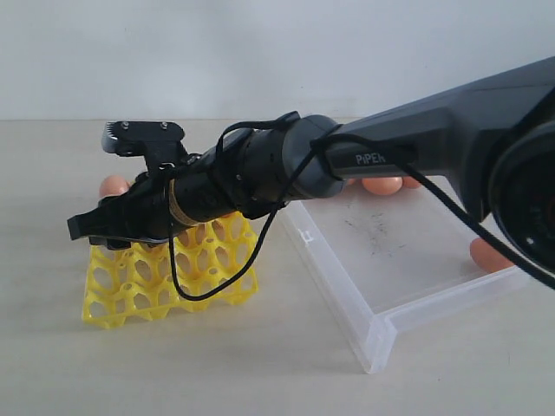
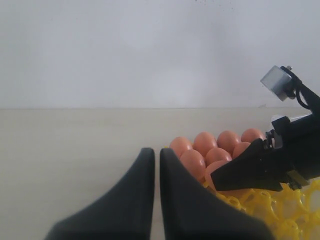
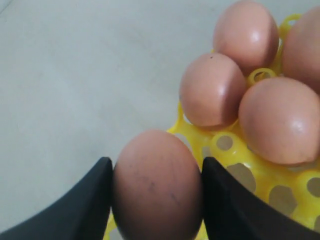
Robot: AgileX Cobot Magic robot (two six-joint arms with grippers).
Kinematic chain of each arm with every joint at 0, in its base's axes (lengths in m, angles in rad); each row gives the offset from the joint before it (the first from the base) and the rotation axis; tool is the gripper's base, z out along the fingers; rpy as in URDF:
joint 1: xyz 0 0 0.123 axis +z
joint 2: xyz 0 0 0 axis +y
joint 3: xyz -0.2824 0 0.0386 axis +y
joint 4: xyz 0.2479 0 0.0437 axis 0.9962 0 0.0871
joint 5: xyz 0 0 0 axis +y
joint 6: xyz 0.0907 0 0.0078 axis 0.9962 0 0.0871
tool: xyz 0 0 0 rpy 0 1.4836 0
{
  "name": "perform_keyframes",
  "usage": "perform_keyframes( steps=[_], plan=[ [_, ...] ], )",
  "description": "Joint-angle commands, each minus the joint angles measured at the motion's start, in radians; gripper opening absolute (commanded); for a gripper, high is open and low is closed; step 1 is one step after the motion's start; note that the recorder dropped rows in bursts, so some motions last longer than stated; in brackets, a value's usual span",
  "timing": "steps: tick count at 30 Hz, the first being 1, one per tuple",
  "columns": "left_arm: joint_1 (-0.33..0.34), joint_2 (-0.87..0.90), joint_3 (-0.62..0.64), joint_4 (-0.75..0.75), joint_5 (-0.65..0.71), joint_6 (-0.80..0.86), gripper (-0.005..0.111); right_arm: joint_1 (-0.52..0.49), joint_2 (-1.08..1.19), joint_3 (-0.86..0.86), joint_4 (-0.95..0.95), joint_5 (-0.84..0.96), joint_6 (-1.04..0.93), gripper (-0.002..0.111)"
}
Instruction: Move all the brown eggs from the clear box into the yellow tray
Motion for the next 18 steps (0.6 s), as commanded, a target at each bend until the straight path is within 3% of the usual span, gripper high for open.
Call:
perform_keyframes(
  steps=[1,18],
  plan=[
    [-0.007,0.003,0.004,-0.005,-0.013,0.005,0.004,0.000,-0.008,-0.001,0.000,0.011,-0.003,0.000],
    [-0.007,0.003,0.004,-0.005,-0.013,0.005,0.004,0.000,0.066,-0.032,0.033,-0.037,-0.003,0.000]
  ],
)
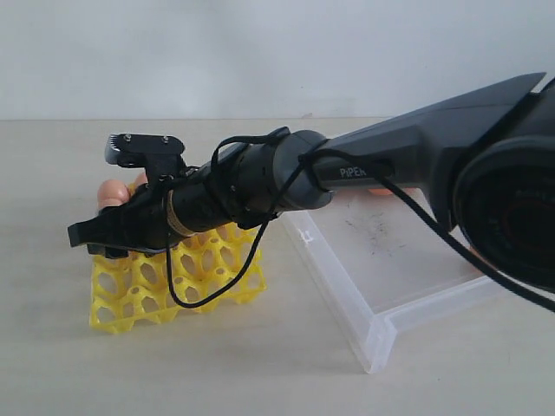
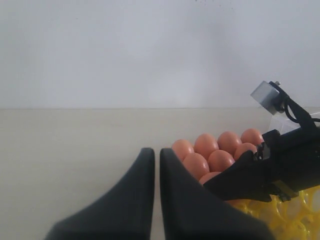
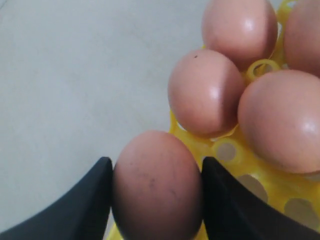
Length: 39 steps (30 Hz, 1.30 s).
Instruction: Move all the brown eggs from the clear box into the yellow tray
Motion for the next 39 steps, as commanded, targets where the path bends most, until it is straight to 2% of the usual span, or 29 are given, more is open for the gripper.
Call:
perform_keyframes(
  steps=[1,14,16,20,22,31,36,39],
  plan=[
    [-0.007,0.003,0.004,-0.005,-0.013,0.005,0.004,0.000,0.007,-0.003,-0.012,-0.025,-0.006,0.000],
    [-0.007,0.003,0.004,-0.005,-0.013,0.005,0.004,0.000,0.007,-0.003,-0.012,-0.018,-0.009,0.001],
    [-0.007,0.003,0.004,-0.005,-0.013,0.005,0.004,0.000,0.007,-0.003,-0.012,-0.018,-0.009,0.008],
    [-0.007,0.003,0.004,-0.005,-0.013,0.005,0.004,0.000,0.007,-0.003,-0.010,-0.018,-0.002,0.031],
    [-0.007,0.003,0.004,-0.005,-0.013,0.005,0.004,0.000,0.007,-0.003,-0.004,-0.016,-0.002,0.039],
    [-0.007,0.003,0.004,-0.005,-0.013,0.005,0.004,0.000,0.007,-0.003,-0.006,-0.012,-0.002,0.040],
    [-0.007,0.003,0.004,-0.005,-0.013,0.005,0.004,0.000,0.007,-0.003,-0.006,-0.012,-0.002,0.055],
    [-0.007,0.003,0.004,-0.005,-0.013,0.005,0.004,0.000,0.007,-0.003,-0.004,-0.010,-0.002,0.056]
  ],
)
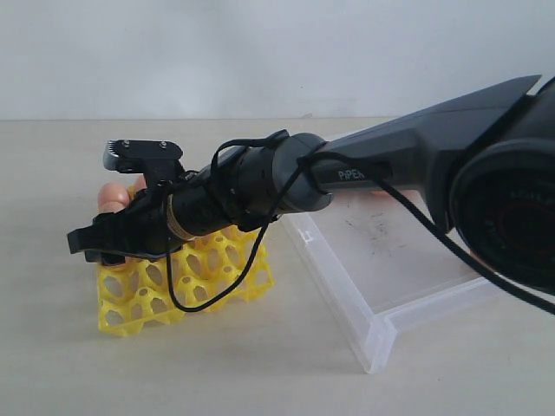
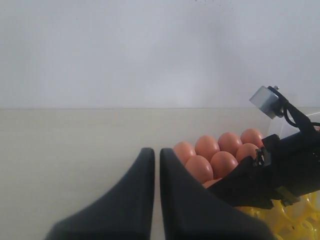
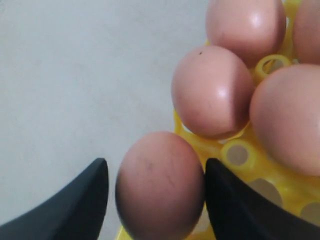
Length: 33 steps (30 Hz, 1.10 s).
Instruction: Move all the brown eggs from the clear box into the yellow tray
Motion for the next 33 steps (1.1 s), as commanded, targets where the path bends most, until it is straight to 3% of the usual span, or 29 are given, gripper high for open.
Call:
perform_keyframes(
  steps=[1,33],
  plan=[
    [-0.007,0.003,0.004,-0.005,-0.013,0.005,0.004,0.000,0.003,-0.003,0.005,0.013,-0.004,0.056],
    [-0.007,0.003,0.004,-0.005,-0.013,0.005,0.004,0.000,-0.053,-0.003,-0.009,0.078,-0.004,0.055]
  ],
)
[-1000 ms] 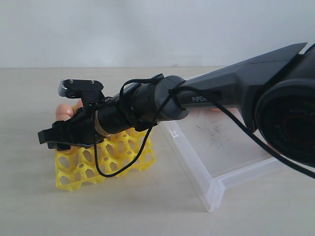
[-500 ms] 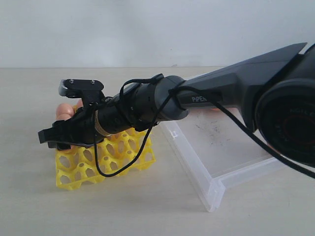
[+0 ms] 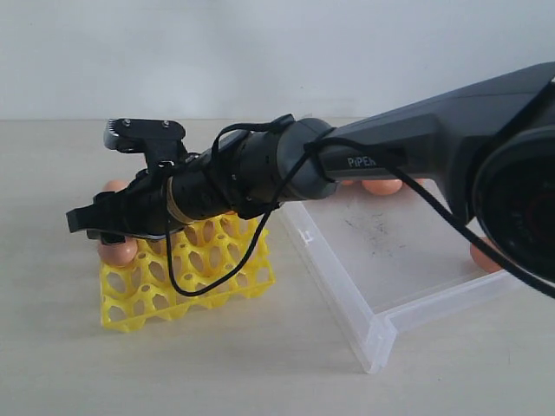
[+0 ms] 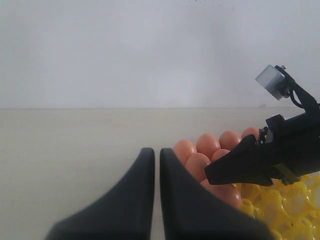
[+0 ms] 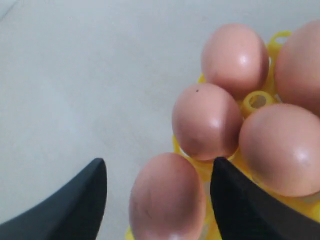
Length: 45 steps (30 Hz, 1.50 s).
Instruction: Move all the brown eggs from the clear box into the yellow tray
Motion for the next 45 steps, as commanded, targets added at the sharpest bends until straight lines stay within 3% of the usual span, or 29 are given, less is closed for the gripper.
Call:
perform_keyframes(
  steps=[1,6,8,17,35,38,40,42,45],
  plan=[
    [-0.007,0.003,0.004,-0.005,-0.013,0.005,0.004,0.000,-0.014,-0.003,-0.006,0.014,-0.004,0.055],
    [-0.007,0.003,0.004,-0.005,-0.013,0.005,0.004,0.000,-0.026,-0.003,-0.012,0.007,-0.004,0.054],
    [-0.007,0.003,0.004,-0.005,-0.013,0.005,0.004,0.000,-0.037,-0.003,-0.032,-0.011,-0.004,0.048],
    [-0.007,0.003,0.004,-0.005,-0.013,0.005,0.004,0.000,-0.068,0.002,-0.033,-0.202,-0.004,0.000],
    [-0.007,0.003,0.004,-0.005,-0.013,0.005,0.004,-0.003,-0.051,0.039,-0.033,-0.126,-0.006,0.000],
    [-0.007,0.003,0.004,-0.005,-0.013,0.005,0.004,-0.003,-0.051,0.039,-0.033,-0.113,-0.258,0.000],
    [-0.007,0.003,0.004,-0.005,-0.013,0.005,0.004,-0.003,-0.051,0.039,-0.033,-0.259,-0.513,0.000],
    [-0.007,0.003,0.004,-0.005,-0.013,0.005,0.004,-0.001,-0.051,0.039,-0.033,-0.329,-0.632,0.000],
    [-0.007,0.003,0.004,-0.005,-0.013,0.005,0.004,0.009,-0.051,0.039,-0.033,-0.270,-0.667,0.000]
  ],
)
